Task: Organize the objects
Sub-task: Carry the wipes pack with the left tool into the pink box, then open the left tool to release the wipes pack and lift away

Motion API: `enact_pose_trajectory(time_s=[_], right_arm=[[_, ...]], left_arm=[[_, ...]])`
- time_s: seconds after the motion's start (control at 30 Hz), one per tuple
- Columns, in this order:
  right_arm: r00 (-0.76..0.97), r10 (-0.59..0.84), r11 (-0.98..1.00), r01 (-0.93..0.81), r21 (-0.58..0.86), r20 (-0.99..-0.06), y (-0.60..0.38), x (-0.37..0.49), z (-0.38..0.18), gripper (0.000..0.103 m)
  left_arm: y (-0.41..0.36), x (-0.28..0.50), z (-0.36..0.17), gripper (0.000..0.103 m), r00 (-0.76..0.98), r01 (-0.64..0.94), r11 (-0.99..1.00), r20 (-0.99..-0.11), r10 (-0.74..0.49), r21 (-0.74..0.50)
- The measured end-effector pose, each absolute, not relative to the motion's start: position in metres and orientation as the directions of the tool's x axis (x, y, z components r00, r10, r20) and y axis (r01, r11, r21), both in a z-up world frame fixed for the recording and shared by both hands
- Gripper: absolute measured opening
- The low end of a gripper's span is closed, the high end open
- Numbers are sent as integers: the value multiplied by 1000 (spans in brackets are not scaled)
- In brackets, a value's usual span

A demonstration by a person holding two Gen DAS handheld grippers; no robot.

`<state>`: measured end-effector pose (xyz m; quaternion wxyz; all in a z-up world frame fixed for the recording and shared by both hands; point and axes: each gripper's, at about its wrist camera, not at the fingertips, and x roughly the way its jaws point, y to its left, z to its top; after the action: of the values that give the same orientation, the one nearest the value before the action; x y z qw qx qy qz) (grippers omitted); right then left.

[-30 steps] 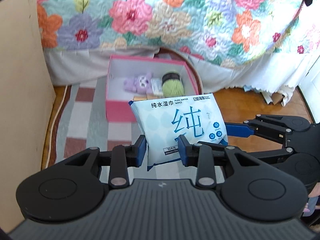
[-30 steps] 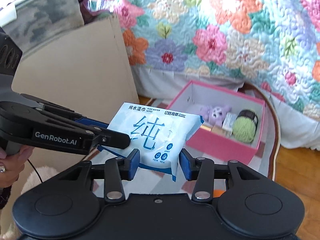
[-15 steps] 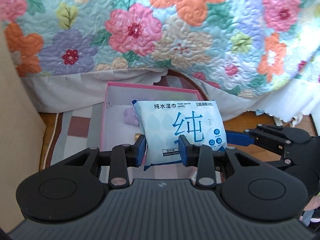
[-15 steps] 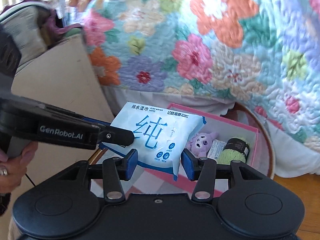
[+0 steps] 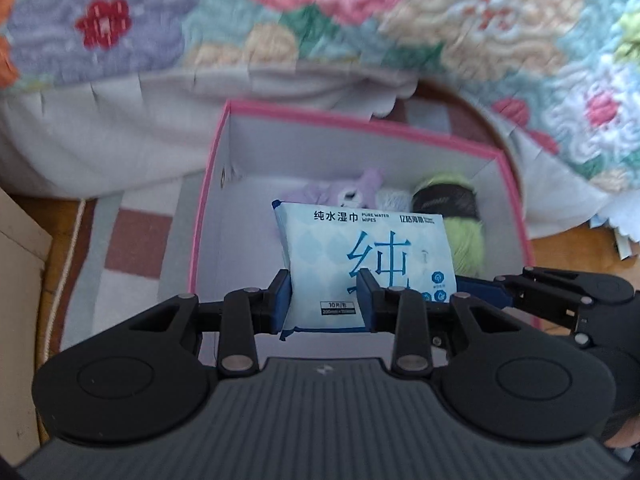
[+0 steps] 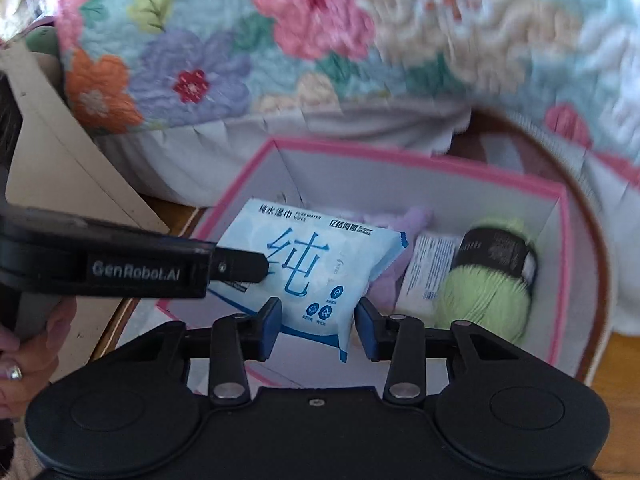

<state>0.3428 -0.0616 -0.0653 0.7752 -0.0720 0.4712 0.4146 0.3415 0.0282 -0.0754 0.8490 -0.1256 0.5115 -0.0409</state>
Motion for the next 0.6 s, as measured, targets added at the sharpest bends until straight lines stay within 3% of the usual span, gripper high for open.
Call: enact_pose_trajectory(time_s=[0.6], right_arm=[[110,523,710,-605,361,-845,-68,357,-134,38]], left_arm=[[17,348,-140,34,361,-89,971,-916,-178,-224]])
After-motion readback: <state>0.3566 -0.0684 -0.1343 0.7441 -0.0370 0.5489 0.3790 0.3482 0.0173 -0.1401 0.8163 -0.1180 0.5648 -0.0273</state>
